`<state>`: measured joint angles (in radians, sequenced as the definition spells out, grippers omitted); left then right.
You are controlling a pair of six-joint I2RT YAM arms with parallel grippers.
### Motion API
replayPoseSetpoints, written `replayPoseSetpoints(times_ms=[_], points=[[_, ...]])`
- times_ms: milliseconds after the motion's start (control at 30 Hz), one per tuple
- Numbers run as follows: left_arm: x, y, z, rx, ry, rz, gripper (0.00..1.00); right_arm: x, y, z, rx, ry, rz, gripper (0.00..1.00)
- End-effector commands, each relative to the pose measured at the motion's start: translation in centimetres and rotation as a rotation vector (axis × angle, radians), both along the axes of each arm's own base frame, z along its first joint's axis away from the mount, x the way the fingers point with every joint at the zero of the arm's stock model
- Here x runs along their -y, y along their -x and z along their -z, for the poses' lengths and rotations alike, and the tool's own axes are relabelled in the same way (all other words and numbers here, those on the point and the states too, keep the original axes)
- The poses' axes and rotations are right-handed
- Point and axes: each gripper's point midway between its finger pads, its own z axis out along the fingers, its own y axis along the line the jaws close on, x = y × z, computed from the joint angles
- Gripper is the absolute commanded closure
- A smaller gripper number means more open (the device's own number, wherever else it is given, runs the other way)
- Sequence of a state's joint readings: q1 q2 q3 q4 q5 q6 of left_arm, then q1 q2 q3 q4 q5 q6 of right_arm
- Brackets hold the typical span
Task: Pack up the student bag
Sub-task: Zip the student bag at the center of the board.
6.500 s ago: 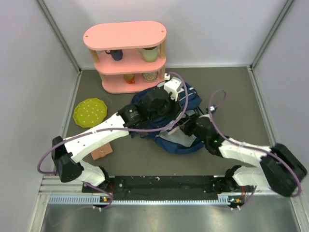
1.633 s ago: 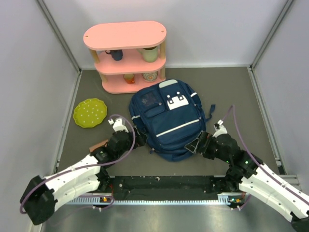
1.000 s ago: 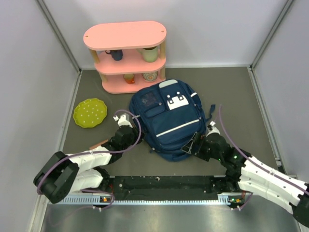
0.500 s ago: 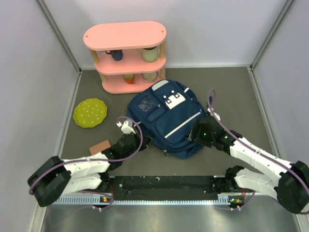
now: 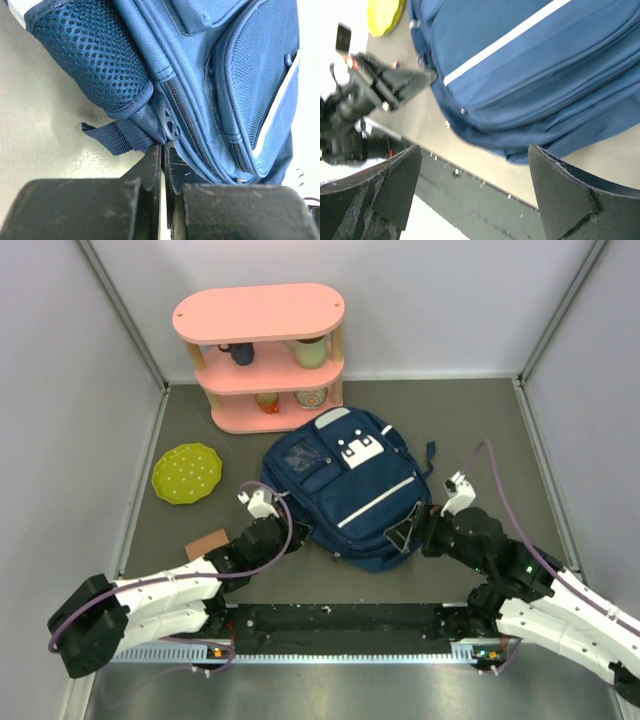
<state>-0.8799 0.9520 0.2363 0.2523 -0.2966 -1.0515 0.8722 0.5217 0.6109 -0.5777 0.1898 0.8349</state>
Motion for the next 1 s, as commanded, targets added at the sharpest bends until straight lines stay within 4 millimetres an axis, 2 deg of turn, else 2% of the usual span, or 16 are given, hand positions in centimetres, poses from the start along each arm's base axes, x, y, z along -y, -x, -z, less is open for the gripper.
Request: replayPoseSetpoints(times_ms=[0,33,167,233,267,300,333,367,433,500,533,567,633,767,967], points=[[2.0,-1.1,-4.0,0.080,0.059,0.033,1.00,-1.8,2.1,0.7,-0.044,0.014,-0.058,0.16],[2.2,-1.1,-4.2,0.082,0.064,0.038,1.00,-3.1,3.0,0.6,-0.020,0.024,-0.100,0.16],[2.9,-1.1,-4.5,0.077,0.070,0.057,1.00,-5.9,4.2,1.4,-0.005,0.110,-0.099,0.16],[3.1,-1.0,-4.6,0.074,0.077,0.060,1.00,-7.0,3.7,1.4,0.035,0.156,-0.044,0.17],[3.2,-1.0,-4.7,0.075,0.080,0.062,1.00,-7.9,4.8,1.4,0.044,0.156,-0.056,0.17],[3.2,-1.0,-4.7,0.075,0.083,0.062,1.00,-8.4,4.9,1.3,0.058,0.159,-0.040,0.19],[3.2,-0.9,-4.9,0.078,0.086,0.065,1.00,-8.8,4.6,0.4,0.086,0.147,-0.007,0.20],[3.2,-0.9,-4.9,0.079,0.086,0.063,1.00,-9.7,4.9,1.2,0.073,0.163,0.001,0.20],[3.2,-0.9,-4.9,0.075,0.075,0.069,1.00,-10.9,5.0,0.8,0.073,0.155,0.022,0.23],[3.2,-0.8,-5.1,0.074,0.073,0.075,1.00,-12.3,5.1,1.8,0.055,0.181,0.034,0.27],[3.2,-0.7,-5.2,0.076,0.074,0.078,1.00,-13.1,5.1,1.2,0.051,0.168,0.036,0.28],[3.2,-0.6,-5.2,0.077,0.078,0.079,1.00,-13.8,5.2,2.1,0.039,0.185,0.044,0.32],[3.3,-0.6,-5.6,0.090,0.077,0.090,1.00,-14.8,5.4,2.0,0.006,0.152,0.063,0.35],[3.6,-0.4,-6.6,0.120,0.066,0.127,1.00,-15.3,5.5,3.2,-0.047,0.115,0.116,0.45],[3.6,-0.1,-7.2,0.145,0.070,0.145,1.00,-14.9,5.4,4.6,-0.079,0.104,0.163,0.49]])
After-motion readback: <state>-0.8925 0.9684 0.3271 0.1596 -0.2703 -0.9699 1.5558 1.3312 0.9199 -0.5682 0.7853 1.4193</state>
